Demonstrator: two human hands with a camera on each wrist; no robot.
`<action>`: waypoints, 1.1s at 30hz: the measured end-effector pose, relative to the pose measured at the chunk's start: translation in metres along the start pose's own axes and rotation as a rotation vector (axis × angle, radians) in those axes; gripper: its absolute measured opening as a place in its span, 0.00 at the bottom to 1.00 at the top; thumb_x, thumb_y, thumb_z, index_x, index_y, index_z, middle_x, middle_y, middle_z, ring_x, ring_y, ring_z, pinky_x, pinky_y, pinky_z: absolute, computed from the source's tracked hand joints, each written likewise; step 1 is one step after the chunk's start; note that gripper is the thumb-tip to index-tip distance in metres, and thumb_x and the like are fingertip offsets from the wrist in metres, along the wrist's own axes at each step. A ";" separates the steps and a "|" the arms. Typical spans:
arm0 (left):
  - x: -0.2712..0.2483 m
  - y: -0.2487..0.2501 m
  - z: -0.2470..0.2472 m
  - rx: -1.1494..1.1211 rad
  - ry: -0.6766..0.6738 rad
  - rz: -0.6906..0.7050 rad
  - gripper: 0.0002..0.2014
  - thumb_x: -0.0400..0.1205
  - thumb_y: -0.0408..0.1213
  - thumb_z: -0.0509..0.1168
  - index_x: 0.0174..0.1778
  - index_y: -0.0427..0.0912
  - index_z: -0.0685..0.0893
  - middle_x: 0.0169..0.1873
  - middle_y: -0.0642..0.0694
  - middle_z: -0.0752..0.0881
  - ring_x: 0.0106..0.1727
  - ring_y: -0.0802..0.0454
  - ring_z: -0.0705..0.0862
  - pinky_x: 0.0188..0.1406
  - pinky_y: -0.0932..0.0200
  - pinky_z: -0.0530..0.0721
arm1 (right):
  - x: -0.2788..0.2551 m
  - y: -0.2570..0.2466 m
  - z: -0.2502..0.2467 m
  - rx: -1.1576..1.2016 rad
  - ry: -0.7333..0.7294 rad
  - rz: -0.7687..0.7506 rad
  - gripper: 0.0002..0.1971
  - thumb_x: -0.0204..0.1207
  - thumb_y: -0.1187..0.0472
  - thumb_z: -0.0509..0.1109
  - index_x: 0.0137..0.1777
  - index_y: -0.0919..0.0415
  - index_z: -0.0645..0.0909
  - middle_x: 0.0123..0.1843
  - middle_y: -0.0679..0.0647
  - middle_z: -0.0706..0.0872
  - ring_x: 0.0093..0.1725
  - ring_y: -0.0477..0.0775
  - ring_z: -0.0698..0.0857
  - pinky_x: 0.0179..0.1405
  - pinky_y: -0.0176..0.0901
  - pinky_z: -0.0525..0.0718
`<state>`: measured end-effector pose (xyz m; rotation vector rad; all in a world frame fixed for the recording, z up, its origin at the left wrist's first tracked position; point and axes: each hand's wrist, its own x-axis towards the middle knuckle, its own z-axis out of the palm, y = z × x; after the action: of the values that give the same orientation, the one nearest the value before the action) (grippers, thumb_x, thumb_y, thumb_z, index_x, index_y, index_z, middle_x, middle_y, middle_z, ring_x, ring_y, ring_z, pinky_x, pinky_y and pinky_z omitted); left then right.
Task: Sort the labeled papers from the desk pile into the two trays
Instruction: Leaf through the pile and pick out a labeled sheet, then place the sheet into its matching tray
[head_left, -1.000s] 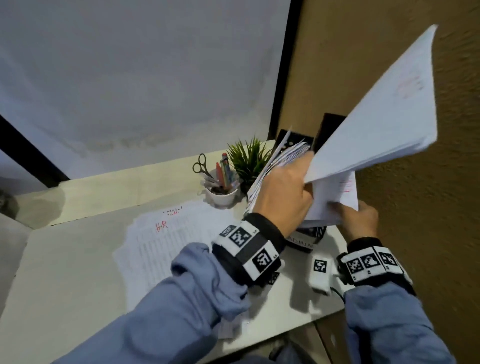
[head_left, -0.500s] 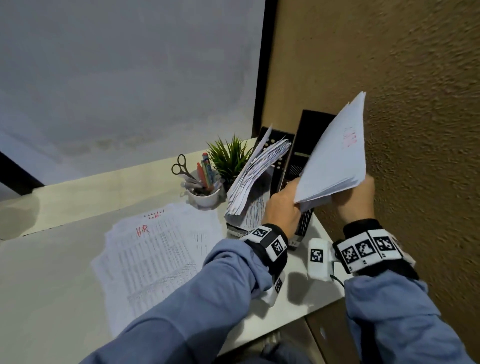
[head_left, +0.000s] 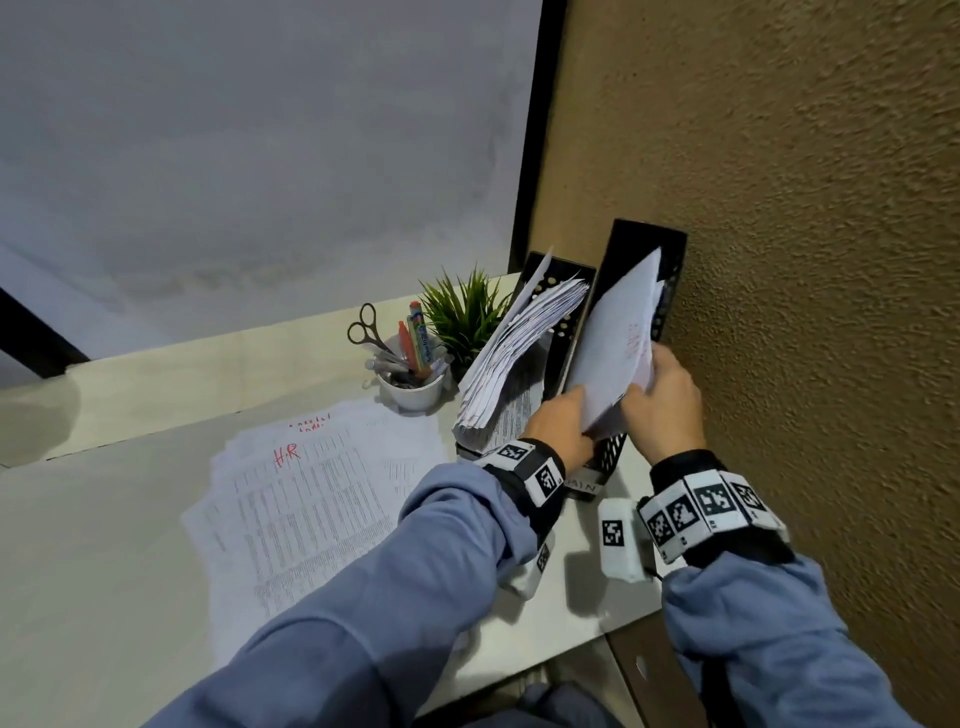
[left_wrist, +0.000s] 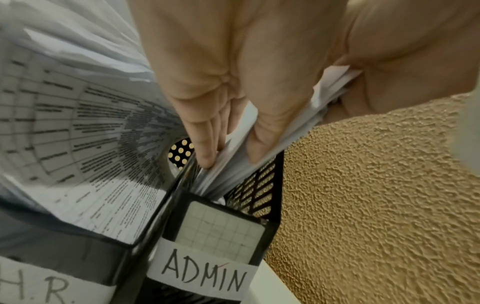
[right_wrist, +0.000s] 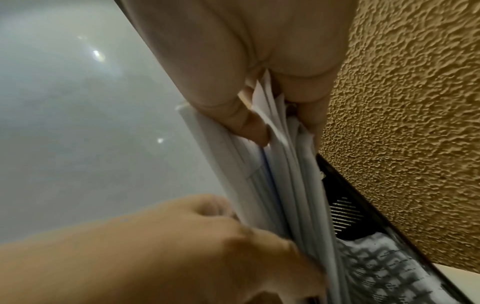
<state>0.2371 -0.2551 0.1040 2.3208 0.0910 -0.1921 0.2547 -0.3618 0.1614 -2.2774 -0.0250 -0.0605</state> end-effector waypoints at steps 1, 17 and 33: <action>-0.004 -0.002 -0.004 -0.025 0.004 0.017 0.22 0.73 0.28 0.67 0.64 0.35 0.74 0.56 0.34 0.83 0.55 0.36 0.83 0.53 0.49 0.82 | 0.000 -0.001 0.000 0.021 0.008 -0.004 0.23 0.75 0.70 0.61 0.70 0.59 0.76 0.63 0.62 0.84 0.61 0.63 0.81 0.46 0.36 0.69; -0.183 -0.242 -0.064 -0.129 0.443 -0.850 0.18 0.80 0.34 0.63 0.67 0.34 0.75 0.65 0.38 0.76 0.63 0.40 0.79 0.63 0.54 0.77 | -0.095 -0.033 0.126 0.197 -0.228 -0.448 0.14 0.74 0.76 0.61 0.51 0.65 0.85 0.47 0.53 0.82 0.47 0.47 0.80 0.50 0.29 0.78; -0.190 -0.274 -0.047 -0.308 0.464 -1.119 0.19 0.76 0.42 0.67 0.62 0.44 0.77 0.60 0.39 0.78 0.61 0.39 0.77 0.58 0.49 0.81 | -0.137 0.010 0.235 -0.183 -0.676 0.218 0.12 0.67 0.70 0.65 0.31 0.57 0.65 0.34 0.51 0.68 0.30 0.47 0.67 0.26 0.38 0.64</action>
<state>0.0204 -0.0340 -0.0285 1.7241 1.5270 -0.1618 0.1266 -0.1890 -0.0056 -2.3631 -0.1285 0.8495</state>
